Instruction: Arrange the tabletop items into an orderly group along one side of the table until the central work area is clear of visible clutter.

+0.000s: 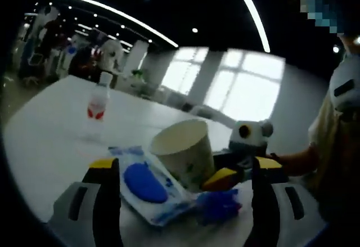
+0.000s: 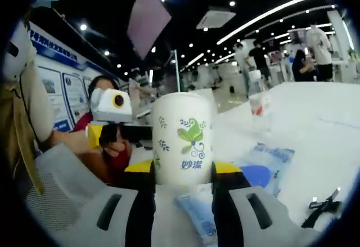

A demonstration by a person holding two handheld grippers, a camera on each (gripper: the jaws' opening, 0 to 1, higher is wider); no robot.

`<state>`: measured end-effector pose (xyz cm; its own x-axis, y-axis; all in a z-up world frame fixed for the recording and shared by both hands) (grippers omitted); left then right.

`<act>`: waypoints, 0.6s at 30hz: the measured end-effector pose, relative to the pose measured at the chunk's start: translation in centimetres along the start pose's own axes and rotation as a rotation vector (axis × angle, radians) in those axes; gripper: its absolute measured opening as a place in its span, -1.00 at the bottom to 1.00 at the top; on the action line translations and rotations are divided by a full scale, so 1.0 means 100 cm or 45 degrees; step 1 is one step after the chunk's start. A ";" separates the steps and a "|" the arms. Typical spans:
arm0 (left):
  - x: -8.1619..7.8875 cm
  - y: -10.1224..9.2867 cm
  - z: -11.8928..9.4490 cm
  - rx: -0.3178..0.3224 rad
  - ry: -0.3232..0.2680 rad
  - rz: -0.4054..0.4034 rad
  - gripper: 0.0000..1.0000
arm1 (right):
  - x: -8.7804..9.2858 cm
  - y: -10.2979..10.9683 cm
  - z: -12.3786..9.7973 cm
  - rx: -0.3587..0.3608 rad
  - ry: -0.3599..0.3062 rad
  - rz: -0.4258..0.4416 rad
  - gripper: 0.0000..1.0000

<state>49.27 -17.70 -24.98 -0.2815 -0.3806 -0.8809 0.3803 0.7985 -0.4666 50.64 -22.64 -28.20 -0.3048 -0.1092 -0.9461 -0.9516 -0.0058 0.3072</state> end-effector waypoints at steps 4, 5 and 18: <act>-0.004 0.001 0.000 0.012 -0.041 -0.116 0.70 | -0.003 0.007 0.003 -0.015 -0.048 0.040 -0.24; -0.003 0.000 0.000 0.018 -0.036 -0.116 0.66 | -0.004 0.008 0.003 -0.020 -0.060 0.055 -0.24; 0.007 -0.011 0.001 0.112 0.030 -0.230 0.09 | -0.003 0.022 0.006 -0.043 -0.095 0.098 -0.24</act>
Point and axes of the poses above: the point that each gripper's makers call its tool centre point, and the gripper's own axes: z roughly forward along the fingers, y roughly to its left, x roughly out of its underside, the point moved 2 cm from there along -z, roughly backward along the fingers, and after that the axes turned 8 degrees about -x, right-handed, at the moved point
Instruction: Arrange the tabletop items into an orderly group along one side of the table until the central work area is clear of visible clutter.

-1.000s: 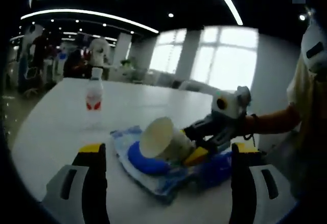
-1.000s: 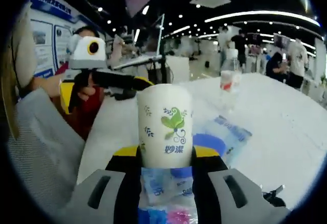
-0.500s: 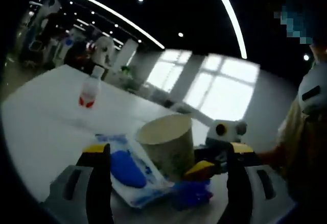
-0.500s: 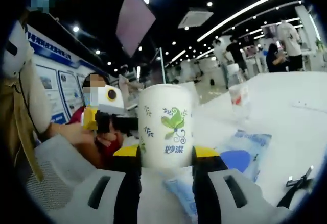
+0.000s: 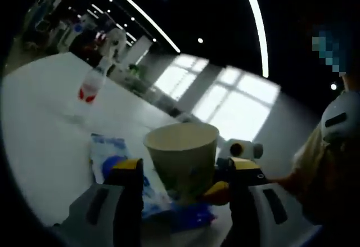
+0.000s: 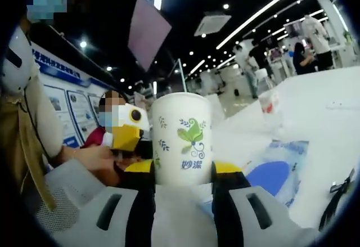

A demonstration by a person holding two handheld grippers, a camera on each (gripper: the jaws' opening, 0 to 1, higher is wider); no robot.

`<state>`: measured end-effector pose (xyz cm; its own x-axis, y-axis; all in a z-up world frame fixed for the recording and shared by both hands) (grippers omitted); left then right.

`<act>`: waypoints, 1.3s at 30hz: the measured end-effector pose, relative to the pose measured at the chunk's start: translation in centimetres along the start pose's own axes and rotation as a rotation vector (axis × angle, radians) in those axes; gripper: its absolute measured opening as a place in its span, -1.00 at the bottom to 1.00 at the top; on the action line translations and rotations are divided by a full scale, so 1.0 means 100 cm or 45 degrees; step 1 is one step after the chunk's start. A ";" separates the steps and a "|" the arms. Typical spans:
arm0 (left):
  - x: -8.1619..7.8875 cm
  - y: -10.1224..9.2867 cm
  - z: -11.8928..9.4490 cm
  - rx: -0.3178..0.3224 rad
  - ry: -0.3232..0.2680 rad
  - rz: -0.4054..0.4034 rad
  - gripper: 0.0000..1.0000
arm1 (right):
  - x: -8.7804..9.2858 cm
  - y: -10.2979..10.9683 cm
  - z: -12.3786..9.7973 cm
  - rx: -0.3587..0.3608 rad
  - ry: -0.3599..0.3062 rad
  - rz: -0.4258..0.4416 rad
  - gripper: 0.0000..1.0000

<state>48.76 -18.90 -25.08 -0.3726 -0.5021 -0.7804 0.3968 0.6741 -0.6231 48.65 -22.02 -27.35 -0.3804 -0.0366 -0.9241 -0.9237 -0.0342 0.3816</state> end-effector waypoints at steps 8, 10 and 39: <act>0.004 0.001 0.000 0.000 0.020 -0.009 -0.18 | 0.004 0.002 0.000 0.005 0.022 -0.008 -0.24; 0.005 0.002 0.000 -0.005 0.028 -0.012 -0.20 | 0.005 0.001 0.000 0.009 0.029 -0.012 -0.24; 0.006 0.017 -0.001 -0.116 0.064 0.149 -0.25 | 0.025 -0.030 -0.024 0.260 0.238 -0.102 0.99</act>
Point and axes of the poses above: the point that each gripper's makers call its tool centre point, and the gripper's own axes: z roughly forward along the fingers, y roughly to its left, x roughly out of its underside, the point moved 2 cm from there along -z, roughly backward along the fingers, and after that the axes turned 8 degrees about -x, right-handed, at the moved point
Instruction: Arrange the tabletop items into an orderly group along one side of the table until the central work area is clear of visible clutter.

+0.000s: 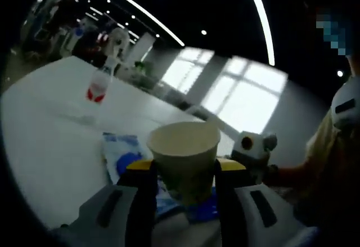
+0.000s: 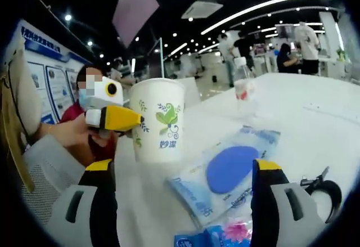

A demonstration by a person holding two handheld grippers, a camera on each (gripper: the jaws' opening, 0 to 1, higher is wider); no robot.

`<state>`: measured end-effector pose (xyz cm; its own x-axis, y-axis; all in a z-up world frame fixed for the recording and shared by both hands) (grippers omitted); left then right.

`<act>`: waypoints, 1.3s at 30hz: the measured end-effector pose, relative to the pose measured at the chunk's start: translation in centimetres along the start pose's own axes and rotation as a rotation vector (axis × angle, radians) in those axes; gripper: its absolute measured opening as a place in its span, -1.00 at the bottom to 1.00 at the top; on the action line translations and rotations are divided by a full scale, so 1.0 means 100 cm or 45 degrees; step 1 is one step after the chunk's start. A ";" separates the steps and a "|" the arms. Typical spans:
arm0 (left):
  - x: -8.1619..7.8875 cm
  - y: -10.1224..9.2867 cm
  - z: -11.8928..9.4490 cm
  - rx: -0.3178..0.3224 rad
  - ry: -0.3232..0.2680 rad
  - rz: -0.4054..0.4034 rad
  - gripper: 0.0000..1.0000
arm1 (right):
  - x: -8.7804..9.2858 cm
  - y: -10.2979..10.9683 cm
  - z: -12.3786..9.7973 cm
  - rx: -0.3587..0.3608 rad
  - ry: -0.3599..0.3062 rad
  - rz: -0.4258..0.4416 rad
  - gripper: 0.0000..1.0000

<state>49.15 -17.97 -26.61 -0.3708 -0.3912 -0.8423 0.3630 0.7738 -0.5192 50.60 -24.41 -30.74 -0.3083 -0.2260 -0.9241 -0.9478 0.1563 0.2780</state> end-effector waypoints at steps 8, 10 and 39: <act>0.001 0.004 0.002 -0.048 0.036 0.166 -0.25 | 0.009 0.001 -0.009 0.023 0.070 -0.018 0.99; 0.000 0.005 0.002 -0.055 0.033 0.183 -0.25 | 0.010 0.001 -0.012 0.031 0.086 -0.034 0.99; -0.022 0.009 -0.001 -0.210 0.001 0.833 -0.26 | 0.021 0.002 -0.045 0.144 0.181 -0.005 0.99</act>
Point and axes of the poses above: the point that each gripper's makers call its tool centre point, and the gripper's own axes: z roughly forward along the fingers, y roughly to its left, x roughly out of its underside, the point moved 2 cm from there along -z, roughly backward along the fingers, and after that the axes turned 8 degrees about -x, right-handed, at the moved point
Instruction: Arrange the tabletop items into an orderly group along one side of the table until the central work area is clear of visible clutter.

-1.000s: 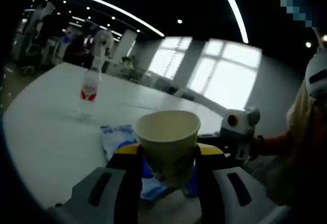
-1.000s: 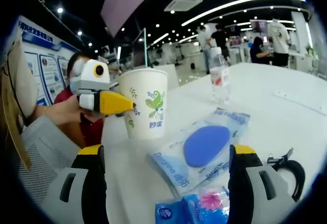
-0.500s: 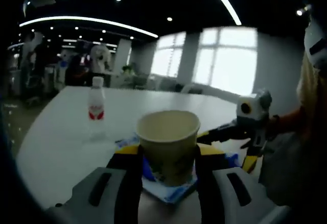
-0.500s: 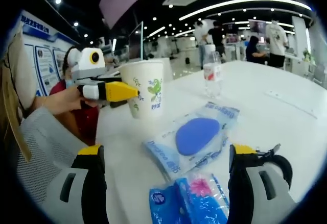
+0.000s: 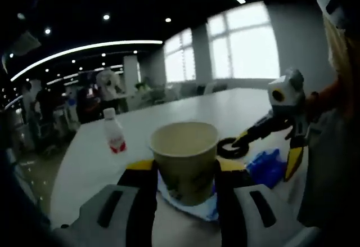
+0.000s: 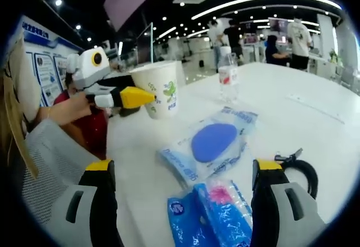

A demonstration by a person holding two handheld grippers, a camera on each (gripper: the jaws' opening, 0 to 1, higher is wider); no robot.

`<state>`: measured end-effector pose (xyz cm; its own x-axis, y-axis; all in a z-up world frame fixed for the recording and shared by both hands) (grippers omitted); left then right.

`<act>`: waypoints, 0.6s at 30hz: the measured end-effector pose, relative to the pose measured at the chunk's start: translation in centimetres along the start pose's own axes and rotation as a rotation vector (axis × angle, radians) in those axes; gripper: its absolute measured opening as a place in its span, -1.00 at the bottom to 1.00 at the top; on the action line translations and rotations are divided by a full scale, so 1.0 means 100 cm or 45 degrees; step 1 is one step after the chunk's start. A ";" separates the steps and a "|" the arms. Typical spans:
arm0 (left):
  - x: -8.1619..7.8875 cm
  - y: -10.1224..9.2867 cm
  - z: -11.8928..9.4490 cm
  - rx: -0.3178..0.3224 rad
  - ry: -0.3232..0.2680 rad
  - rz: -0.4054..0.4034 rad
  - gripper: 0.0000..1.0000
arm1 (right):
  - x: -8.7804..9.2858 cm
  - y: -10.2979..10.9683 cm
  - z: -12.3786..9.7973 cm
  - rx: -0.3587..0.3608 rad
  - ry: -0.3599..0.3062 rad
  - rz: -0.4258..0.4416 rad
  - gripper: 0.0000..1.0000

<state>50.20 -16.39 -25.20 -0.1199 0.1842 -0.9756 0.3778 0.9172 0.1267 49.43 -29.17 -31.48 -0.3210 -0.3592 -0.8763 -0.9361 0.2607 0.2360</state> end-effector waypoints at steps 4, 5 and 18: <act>-0.003 0.001 0.000 0.000 -0.014 0.013 -0.26 | 0.001 0.000 -0.004 0.020 0.000 0.007 0.99; -0.003 0.001 0.000 0.000 -0.016 0.024 -0.26 | 0.001 0.000 -0.004 0.025 0.003 0.010 0.99; -0.008 0.006 0.011 0.009 -0.019 0.047 -0.26 | 0.013 0.004 -0.011 0.051 0.064 0.005 0.99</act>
<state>51.51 -16.41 -24.57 -0.0922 0.2129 -0.9727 0.3886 0.9071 0.1617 48.44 -30.46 -32.06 -0.3321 -0.4027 -0.8529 -0.9287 0.2977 0.2211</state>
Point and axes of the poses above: the point that each gripper's makers call its tool centre point, and the gripper's own axes: z roughly forward along the fingers, y roughly to its left, x roughly out of its underside, the point moved 2 cm from there along -z, roughly backward along the fingers, and after that the axes turned 8 degrees about -x, right-handed, at the moved point
